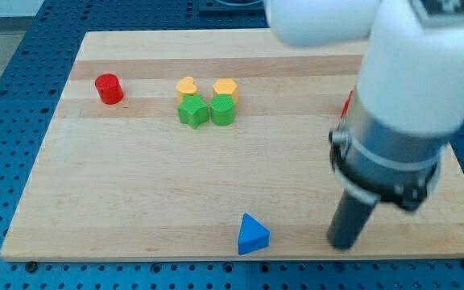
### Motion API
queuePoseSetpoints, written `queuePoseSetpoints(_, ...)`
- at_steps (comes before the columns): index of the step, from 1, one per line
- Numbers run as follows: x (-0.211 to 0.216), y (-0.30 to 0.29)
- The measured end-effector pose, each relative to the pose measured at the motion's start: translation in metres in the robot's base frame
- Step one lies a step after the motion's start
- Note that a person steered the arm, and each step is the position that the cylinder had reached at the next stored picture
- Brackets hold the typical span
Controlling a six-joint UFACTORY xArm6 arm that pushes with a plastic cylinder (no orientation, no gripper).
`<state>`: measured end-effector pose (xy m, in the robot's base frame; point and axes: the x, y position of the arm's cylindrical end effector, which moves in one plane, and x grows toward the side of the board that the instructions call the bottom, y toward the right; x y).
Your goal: Slide the triangle to the left
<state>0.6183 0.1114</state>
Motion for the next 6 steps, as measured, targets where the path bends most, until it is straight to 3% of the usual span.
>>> queuePoseSetpoints(2, 0.0, -0.021)
queuePoseSetpoints(4, -0.006, -0.254)
queuePoseSetpoints(5, -0.031, -0.241)
queuePoseSetpoints(6, -0.034, -0.186)
